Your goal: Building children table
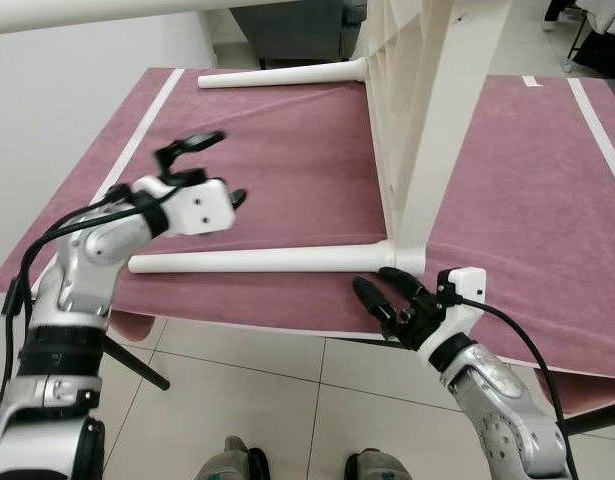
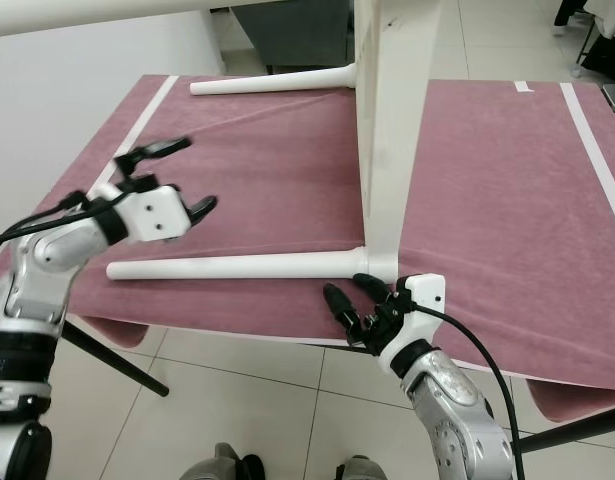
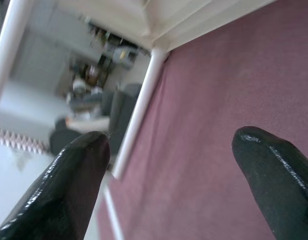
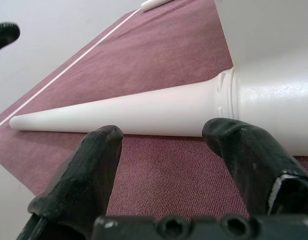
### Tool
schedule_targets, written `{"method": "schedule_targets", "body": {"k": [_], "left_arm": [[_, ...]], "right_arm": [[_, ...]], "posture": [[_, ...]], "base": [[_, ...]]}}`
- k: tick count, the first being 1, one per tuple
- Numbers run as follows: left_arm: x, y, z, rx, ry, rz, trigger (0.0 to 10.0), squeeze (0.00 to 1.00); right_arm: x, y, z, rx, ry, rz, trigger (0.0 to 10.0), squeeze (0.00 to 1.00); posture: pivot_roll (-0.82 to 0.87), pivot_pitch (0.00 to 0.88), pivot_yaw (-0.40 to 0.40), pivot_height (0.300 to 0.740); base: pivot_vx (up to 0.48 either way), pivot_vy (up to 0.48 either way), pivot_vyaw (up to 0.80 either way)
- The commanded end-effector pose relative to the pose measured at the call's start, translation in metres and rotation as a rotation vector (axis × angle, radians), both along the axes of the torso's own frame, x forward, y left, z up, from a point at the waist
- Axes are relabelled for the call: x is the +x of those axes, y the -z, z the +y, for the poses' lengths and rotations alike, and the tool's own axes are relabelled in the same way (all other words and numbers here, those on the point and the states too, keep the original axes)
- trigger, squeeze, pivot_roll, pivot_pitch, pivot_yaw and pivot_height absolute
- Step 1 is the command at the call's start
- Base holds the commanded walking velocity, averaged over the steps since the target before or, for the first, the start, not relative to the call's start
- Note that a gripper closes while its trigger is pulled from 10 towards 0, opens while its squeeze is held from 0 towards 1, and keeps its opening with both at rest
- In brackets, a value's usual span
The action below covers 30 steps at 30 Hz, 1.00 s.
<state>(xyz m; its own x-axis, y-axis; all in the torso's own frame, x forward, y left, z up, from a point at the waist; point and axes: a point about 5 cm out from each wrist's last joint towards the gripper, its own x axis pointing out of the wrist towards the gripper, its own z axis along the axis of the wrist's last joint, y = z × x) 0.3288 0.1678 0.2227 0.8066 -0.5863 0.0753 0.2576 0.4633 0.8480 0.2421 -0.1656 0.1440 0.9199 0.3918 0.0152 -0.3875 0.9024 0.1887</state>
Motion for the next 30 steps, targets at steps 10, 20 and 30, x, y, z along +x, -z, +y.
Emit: {"method": "schedule_targets", "body": {"k": [10, 20, 30], "left_arm": [[0.006, 0.034, 0.019, -0.669, -0.286, 0.203, 10.0, 0.00], [-0.004, 0.080, 0.002, -0.634, -0.285, 0.442, 10.0, 0.00], [-0.010, 0.082, 0.000, -0.631, -0.267, 0.459, 10.0, 0.00]], "right_arm": [[0.008, 0.001, 0.003, 0.036, 0.084, -0.011, 10.0, 0.00], [-0.045, 0.017, -0.009, -0.154, -0.245, 0.101, 10.0, 0.00], [-0.046, 0.002, -0.083, -0.213, 0.220, 0.045, 10.0, 0.00]], "posture": [[-0.08, 0.094, 0.108, 0.740], [-0.11, 0.114, 0.101, 0.740], [-0.13, 0.121, 0.096, 0.740]], "base": [[0.000, 0.000, 0.00], [0.000, 0.000, 0.00], [0.000, 0.000, 0.00]]}}
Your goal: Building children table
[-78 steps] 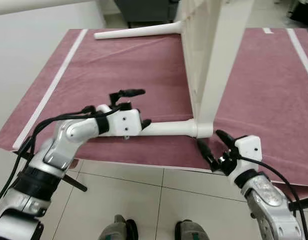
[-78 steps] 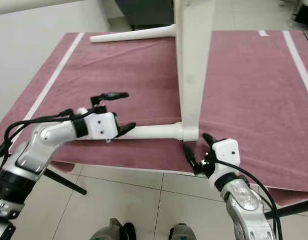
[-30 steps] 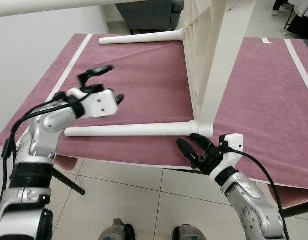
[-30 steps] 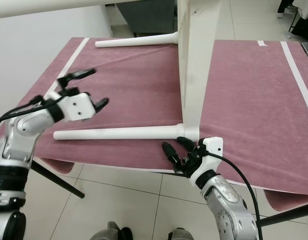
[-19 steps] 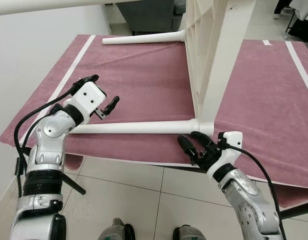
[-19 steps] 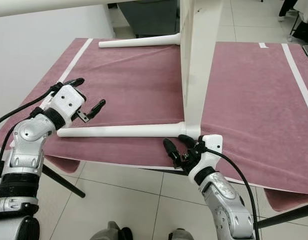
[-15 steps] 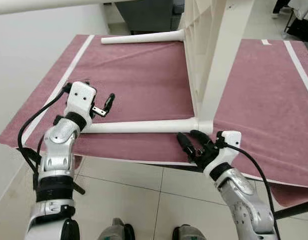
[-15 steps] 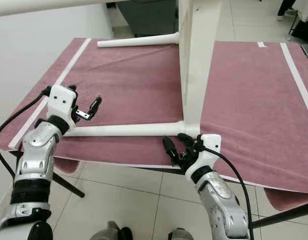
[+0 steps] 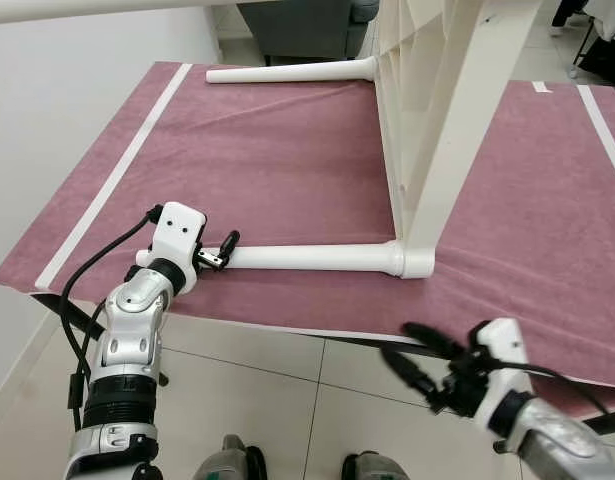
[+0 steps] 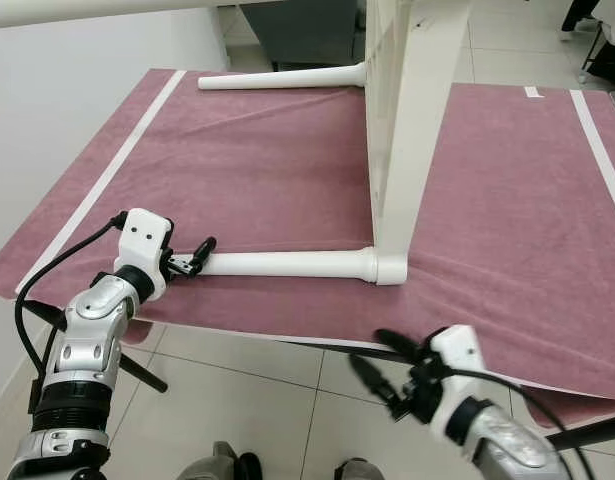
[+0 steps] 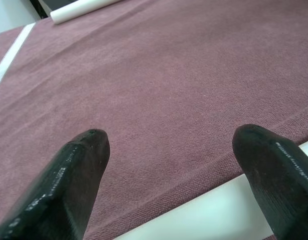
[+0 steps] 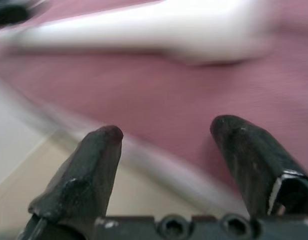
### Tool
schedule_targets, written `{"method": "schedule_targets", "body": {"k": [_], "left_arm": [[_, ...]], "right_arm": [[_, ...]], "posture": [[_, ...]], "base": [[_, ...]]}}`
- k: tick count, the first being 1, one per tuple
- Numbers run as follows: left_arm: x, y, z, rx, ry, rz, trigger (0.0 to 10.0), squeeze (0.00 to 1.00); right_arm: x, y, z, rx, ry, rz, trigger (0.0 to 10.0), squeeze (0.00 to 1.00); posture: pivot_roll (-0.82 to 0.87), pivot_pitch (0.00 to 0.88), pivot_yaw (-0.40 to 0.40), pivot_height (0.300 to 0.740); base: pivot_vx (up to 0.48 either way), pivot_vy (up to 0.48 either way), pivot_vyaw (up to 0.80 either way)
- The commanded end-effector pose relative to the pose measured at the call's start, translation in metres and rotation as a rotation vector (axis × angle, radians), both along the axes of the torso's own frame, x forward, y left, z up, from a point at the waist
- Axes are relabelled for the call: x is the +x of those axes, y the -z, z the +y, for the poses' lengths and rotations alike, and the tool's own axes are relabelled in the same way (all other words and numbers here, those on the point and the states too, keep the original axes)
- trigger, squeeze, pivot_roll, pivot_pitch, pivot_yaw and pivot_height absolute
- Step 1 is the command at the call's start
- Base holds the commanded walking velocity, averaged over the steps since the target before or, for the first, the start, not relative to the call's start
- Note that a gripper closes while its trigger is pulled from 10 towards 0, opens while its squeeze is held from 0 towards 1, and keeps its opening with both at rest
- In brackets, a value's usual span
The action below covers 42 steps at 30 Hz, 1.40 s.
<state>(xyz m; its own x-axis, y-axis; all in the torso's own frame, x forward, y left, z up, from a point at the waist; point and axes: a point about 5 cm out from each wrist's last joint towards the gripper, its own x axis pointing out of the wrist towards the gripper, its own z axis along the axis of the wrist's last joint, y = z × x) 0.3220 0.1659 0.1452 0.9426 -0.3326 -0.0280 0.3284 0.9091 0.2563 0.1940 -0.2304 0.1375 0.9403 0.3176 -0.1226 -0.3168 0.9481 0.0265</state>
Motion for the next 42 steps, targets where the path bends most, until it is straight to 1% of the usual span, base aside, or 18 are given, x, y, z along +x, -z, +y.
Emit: {"method": "schedule_targets", "body": {"k": [1, 2, 3, 5, 7, 10, 11, 12, 14, 15, 16, 17, 19, 21, 23, 35, 40, 42], "left_arm": [[-0.005, 0.004, 0.001, -0.007, 0.006, 0.022, 10.0, 0.00], [-0.005, 0.004, 0.001, -0.007, 0.006, 0.022, 10.0, 0.00], [-0.006, 0.004, -0.001, -0.006, 0.020, 0.017, 10.0, 0.00], [-0.008, 0.004, -0.005, -0.011, 0.025, 0.012, 10.0, 0.00], [-0.008, 0.004, -0.006, -0.015, 0.022, 0.011, 10.0, 0.00], [-0.009, 0.004, -0.006, -0.029, 0.013, 0.014, 10.0, 0.00], [-0.008, 0.004, -0.006, -0.039, 0.005, 0.016, 10.0, 0.00], [-0.008, 0.005, -0.006, -0.044, -0.012, 0.012, 10.0, 0.00], [-0.008, 0.005, -0.006, -0.044, -0.012, 0.012, 10.0, 0.00], [-0.007, 0.005, -0.006, -0.054, -0.025, 0.006, 10.0, 0.00], [-0.007, 0.005, -0.006, -0.054, -0.025, 0.006, 10.0, 0.00], [-0.004, 0.005, -0.007, -0.069, -0.059, -0.010, 10.0, 0.00], [-0.004, 0.005, -0.007, -0.069, -0.059, -0.010, 10.0, 0.00], [-0.003, 0.002, -0.009, -0.086, -0.079, -0.020, 10.0, 0.00], [-0.003, -0.001, -0.010, -0.090, -0.080, -0.024, 10.0, 0.00], [-0.001, -0.006, -0.006, -0.071, -0.091, -0.040, 10.0, 0.00], [0.002, -0.011, 0.000, -0.060, -0.094, -0.061, 10.0, 0.00], [0.003, -0.012, 0.004, -0.062, -0.111, -0.073, 10.0, 0.00]], "right_arm": [[0.004, -0.008, -0.026, -0.007, 0.239, -0.074, 10.0, 0.00], [0.004, -0.008, -0.026, -0.007, 0.239, -0.074, 10.0, 0.00], [0.005, -0.011, -0.030, 0.008, 0.309, -0.109, 10.0, 0.00], [0.006, -0.014, -0.030, 0.038, 0.394, -0.154, 10.0, 0.00], [0.007, -0.015, -0.029, 0.053, 0.431, -0.171, 10.0, 0.00], [0.009, -0.014, -0.028, 0.051, 0.488, -0.187, 10.0, 0.00], [0.013, -0.013, -0.024, -0.008, 0.527, -0.206, 10.0, 0.00], [0.019, -0.009, -0.019, -0.003, 0.564, -0.213, 10.0, 0.00], [0.019, -0.009, -0.019, -0.003, 0.564, -0.213, 10.0, 0.00], [0.028, -0.006, -0.013, -0.015, 0.571, -0.225, 10.0, 0.00], [0.028, -0.006, -0.013, -0.015, 0.571, -0.225, 10.0, 0.00], [0.050, -0.007, 0.000, -0.030, 0.572, -0.266, 10.0, 0.00], [0.050, -0.007, 0.000, -0.030, 0.572, -0.266, 10.0, 0.00], [0.064, -0.014, 0.005, -0.053, 0.582, -0.316, 10.0, 0.00], [0.070, -0.019, 0.006, -0.065, 0.575, -0.340, 10.0, 0.00], [0.069, -0.018, 0.005, -0.103, 0.558, -0.347, 10.0, 0.00], [0.067, -0.016, 0.010, -0.122, 0.539, -0.360, 10.0, 0.00], [0.070, -0.015, 0.013, -0.126, 0.529, -0.365, 10.0, 0.00]], "posture": [[-0.13, 0.121, 0.096, 0.740], [-0.13, 0.121, 0.096, 0.740], [-0.13, 0.120, 0.098, 0.740], [-0.13, 0.119, 0.105, 0.740], [-0.13, 0.119, 0.105, 0.740], [-0.13, 0.118, 0.109, 0.740], [-0.14, 0.117, 0.117, 0.740], [-0.14, 0.117, 0.119, 0.740], [-0.14, 0.117, 0.119, 0.740], [-0.14, 0.114, 0.126, 0.740], [-0.14, 0.114, 0.126, 0.740], [-0.13, 0.108, 0.130, 0.740], [-0.13, 0.108, 0.130, 0.740], [-0.12, 0.103, 0.125, 0.740], [-0.11, 0.100, 0.120, 0.740], [-0.10, 0.103, 0.137, 0.740], [-0.10, 0.092, 0.118, 0.740], [-0.08, 0.092, 0.114, 0.740]], "base": [[0.000, 0.000, 0.00], [0.000, 0.000, 0.00], [0.000, 0.000, 0.00], [0.000, 0.000, 0.00], [0.000, 0.000, 0.00], [0.000, 0.000, 0.00], [0.000, 0.000, 0.00], [0.000, 0.000, 0.00], [0.000, 0.000, 0.00], [0.000, 0.000, 0.00], [0.000, 0.000, 0.00], [0.000, 0.000, 0.00], [0.000, 0.000, 0.00], [0.000, 0.000, 0.00], [0.000, 0.000, 0.00], [0.000, 0.000, 0.00], [0.000, 0.000, 0.00], [0.000, 0.000, 0.00]]}}
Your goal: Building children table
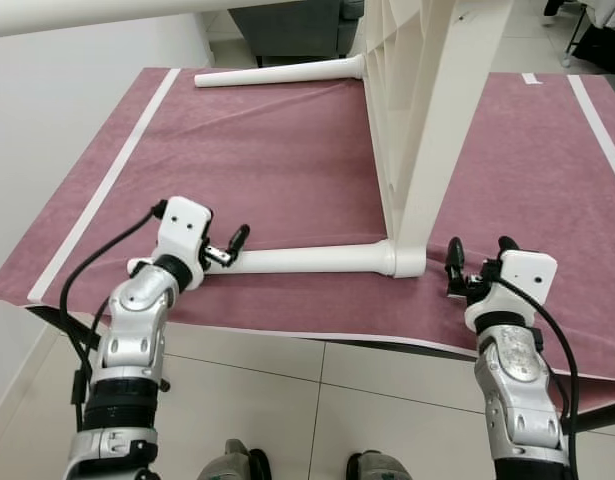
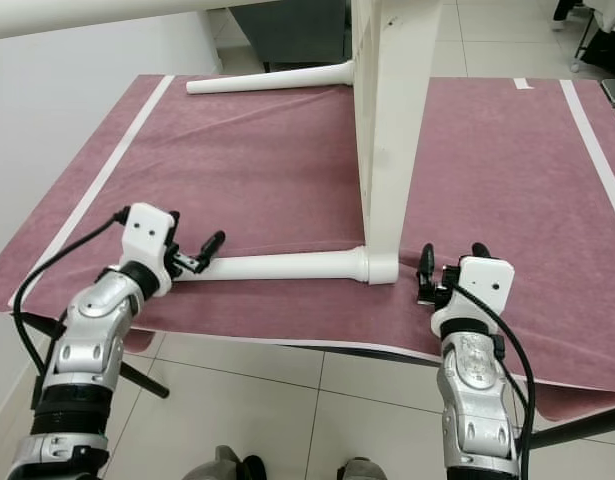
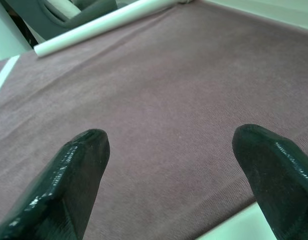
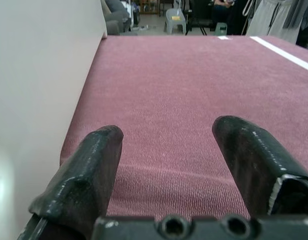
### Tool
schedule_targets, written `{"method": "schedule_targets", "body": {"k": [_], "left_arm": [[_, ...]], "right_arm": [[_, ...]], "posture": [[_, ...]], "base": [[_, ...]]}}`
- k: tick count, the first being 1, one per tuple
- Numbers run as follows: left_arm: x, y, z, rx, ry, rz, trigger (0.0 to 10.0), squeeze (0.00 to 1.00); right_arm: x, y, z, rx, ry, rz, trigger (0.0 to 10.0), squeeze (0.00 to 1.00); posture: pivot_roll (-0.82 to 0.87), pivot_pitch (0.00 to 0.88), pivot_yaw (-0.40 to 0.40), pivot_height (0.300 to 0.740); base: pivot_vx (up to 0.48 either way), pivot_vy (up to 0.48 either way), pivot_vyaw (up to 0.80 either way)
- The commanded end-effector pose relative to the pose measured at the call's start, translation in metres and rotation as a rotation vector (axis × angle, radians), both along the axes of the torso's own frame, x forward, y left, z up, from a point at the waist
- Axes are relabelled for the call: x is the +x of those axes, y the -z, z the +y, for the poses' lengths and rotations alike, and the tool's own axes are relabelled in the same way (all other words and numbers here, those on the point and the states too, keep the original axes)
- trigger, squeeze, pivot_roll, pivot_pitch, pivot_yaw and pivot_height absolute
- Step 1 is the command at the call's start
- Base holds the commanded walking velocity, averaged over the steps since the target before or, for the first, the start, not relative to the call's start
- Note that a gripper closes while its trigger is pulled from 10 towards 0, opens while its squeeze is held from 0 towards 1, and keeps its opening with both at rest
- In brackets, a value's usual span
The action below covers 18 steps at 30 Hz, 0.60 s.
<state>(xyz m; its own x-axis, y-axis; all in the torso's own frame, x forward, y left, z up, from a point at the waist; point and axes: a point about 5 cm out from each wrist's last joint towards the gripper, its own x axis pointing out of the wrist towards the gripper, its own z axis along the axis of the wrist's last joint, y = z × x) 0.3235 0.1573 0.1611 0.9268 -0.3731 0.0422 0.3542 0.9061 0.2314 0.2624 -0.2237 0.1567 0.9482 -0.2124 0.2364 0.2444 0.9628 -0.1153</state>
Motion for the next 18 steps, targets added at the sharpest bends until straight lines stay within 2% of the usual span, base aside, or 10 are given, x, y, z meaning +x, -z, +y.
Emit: {"method": "schedule_targets", "body": {"k": [1, 6, 11, 15, 18], "left_arm": [[0.001, 0.003, 0.013, -0.018, -0.154, -0.012, 10.0, 0.00], [0.003, -0.002, 0.019, -0.009, -0.180, -0.032, 10.0, 0.00], [0.001, 0.001, 0.017, -0.001, -0.177, -0.029, 10.0, 0.00], [0.004, 0.001, 0.011, -0.003, -0.157, -0.027, 10.0, 0.00], [0.004, 0.000, 0.013, 0.000, -0.162, -0.033, 10.0, 0.00]], "right_arm": [[0.002, 0.004, 0.006, 0.002, -0.018, 0.009, 10.0, 0.00], [0.018, 0.000, 0.007, -0.022, -0.061, 0.003, 10.0, 0.00], [0.017, -0.003, 0.002, -0.031, -0.060, -0.004, 10.0, 0.00], [0.011, 0.006, 0.009, -0.006, -0.084, 0.014, 10.0, 0.00], [0.010, 0.010, 0.011, -0.005, -0.093, 0.025, 10.0, 0.00]], "posture": [[-0.08, 0.092, 0.114, 0.740], [-0.07, 0.086, 0.095, 0.740], [-0.07, 0.071, 0.104, 0.740], [-0.06, 0.070, 0.104, 0.740], [-0.05, 0.064, 0.106, 0.740]], "base": [[0.000, 0.000, 0.00], [0.000, 0.000, 0.00], [0.000, 0.000, 0.00], [0.000, 0.000, 0.00], [0.000, 0.000, 0.00]]}}
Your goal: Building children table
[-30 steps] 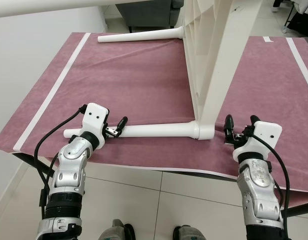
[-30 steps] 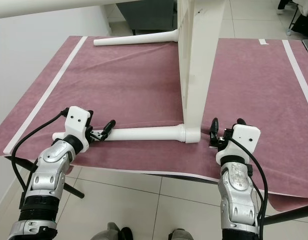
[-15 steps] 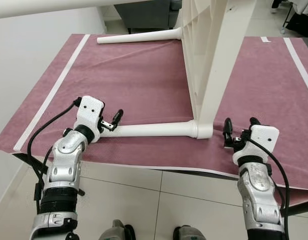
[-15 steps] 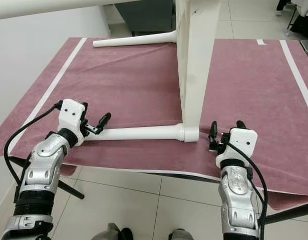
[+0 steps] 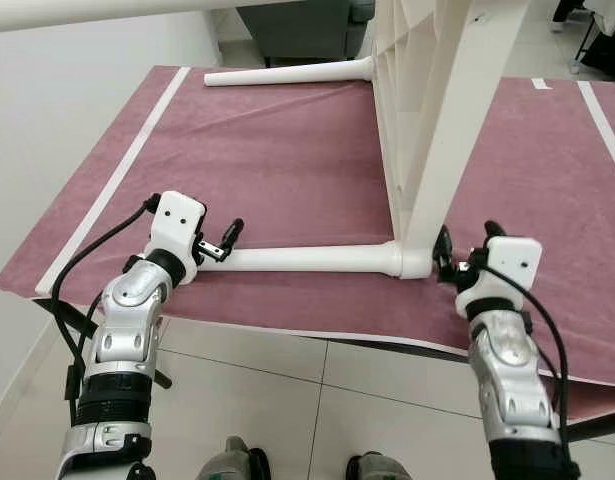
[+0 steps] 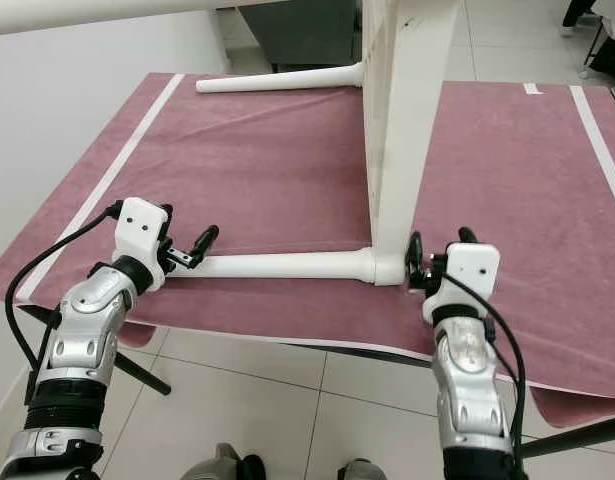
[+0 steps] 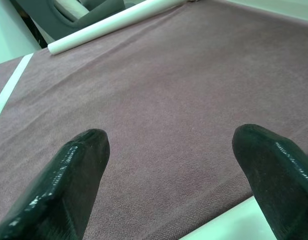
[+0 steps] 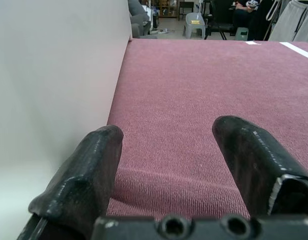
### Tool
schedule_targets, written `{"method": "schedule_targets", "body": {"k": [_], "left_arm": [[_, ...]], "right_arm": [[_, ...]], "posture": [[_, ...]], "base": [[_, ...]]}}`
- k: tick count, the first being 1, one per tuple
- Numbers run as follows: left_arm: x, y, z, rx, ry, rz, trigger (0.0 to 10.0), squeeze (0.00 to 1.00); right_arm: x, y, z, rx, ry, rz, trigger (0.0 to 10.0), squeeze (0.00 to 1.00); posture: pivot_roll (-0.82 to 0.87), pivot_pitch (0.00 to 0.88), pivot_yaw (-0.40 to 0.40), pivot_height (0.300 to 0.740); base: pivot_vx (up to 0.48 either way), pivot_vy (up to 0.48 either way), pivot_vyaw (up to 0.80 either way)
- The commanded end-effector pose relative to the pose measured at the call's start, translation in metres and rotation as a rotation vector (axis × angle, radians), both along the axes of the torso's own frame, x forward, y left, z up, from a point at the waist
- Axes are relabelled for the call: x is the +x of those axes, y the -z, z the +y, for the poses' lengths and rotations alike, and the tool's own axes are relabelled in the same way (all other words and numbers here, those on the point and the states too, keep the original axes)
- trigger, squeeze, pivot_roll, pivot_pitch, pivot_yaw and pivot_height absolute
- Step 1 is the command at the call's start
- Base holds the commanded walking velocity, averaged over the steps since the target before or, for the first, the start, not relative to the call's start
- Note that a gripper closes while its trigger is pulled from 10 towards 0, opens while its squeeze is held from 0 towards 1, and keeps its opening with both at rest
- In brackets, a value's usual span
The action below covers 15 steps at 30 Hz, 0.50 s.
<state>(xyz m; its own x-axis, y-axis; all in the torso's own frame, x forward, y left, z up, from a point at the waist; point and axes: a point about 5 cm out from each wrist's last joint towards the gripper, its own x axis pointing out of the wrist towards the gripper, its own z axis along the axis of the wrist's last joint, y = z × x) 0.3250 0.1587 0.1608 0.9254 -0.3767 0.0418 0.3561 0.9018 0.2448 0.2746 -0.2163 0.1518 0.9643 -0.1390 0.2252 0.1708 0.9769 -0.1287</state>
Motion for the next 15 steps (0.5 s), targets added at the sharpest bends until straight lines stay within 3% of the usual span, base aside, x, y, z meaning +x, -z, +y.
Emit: {"method": "schedule_targets", "body": {"k": [1, 9, 11, 15], "left_arm": [[0.003, 0.000, 0.011, -0.013, -0.165, -0.029, 10.0, 0.00], [-0.002, 0.004, 0.016, 0.020, -0.150, -0.024, 10.0, 0.00], [-0.004, 0.003, 0.010, 0.070, -0.079, -0.030, 10.0, 0.00], [-0.005, 0.003, 0.007, 0.094, -0.050, -0.034, 10.0, 0.00]], "right_arm": [[-0.002, 0.005, 0.004, 0.006, -0.019, 0.011, 10.0, 0.00], [-0.005, 0.004, -0.004, 0.000, 0.006, 0.007, 10.0, 0.00], [-0.011, 0.003, -0.006, -0.011, -0.041, 0.024, 10.0, 0.00], [-0.013, 0.003, -0.006, -0.012, -0.065, 0.032, 10.0, 0.00]], "posture": [[-0.05, 0.064, 0.106, 0.740], [-0.05, 0.077, 0.101, 0.740], [-0.07, 0.089, 0.104, 0.740], [-0.07, 0.091, 0.104, 0.740]], "base": [[0.000, 0.000, 0.00], [0.000, 0.000, 0.00], [0.000, 0.000, 0.00], [0.000, 0.000, 0.00]]}}
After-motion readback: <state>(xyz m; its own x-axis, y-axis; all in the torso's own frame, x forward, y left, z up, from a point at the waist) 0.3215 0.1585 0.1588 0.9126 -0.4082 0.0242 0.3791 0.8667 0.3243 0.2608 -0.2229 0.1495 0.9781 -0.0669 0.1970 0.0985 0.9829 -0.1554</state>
